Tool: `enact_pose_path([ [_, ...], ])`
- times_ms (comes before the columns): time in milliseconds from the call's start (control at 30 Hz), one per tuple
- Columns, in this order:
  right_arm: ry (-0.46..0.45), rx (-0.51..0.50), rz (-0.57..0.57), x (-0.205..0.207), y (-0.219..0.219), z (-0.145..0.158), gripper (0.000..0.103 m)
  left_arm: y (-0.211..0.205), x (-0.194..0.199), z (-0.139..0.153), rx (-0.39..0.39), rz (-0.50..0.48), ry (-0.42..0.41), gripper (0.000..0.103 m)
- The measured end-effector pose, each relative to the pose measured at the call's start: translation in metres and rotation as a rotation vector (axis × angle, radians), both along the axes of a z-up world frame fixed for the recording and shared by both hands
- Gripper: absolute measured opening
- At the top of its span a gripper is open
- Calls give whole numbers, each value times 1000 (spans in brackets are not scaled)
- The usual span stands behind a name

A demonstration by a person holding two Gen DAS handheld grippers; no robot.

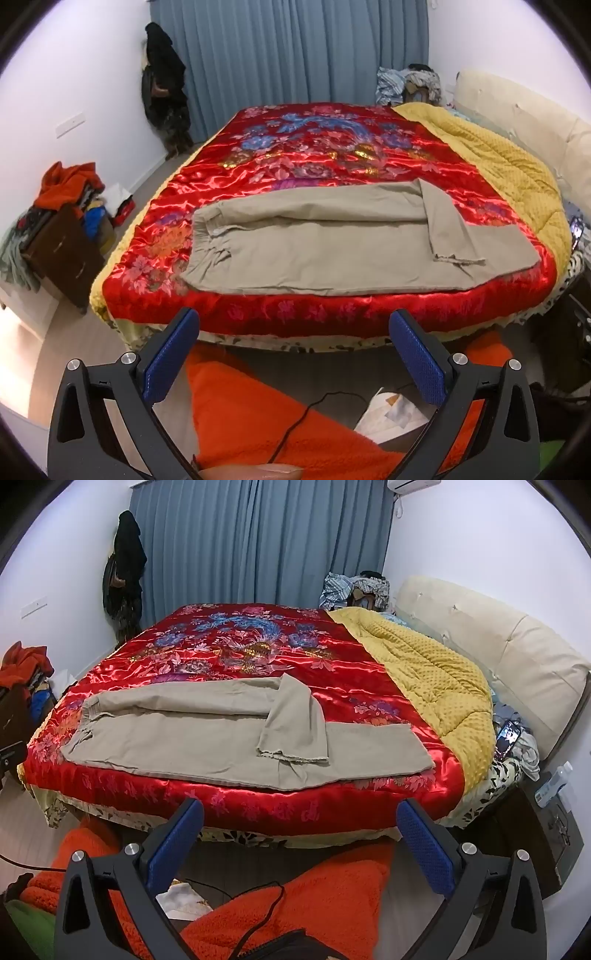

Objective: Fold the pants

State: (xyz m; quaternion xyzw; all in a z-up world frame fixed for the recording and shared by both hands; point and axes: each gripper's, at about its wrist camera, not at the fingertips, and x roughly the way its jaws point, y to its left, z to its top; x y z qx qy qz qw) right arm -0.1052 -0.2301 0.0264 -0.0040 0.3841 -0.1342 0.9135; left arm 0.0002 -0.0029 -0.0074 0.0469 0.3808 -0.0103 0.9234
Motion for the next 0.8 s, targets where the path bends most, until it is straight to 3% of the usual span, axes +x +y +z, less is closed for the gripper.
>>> enact_pose_path([
  [800,21,-52,-20,-1,3,-5,103,0,-4,-6,6,-6,5,102],
])
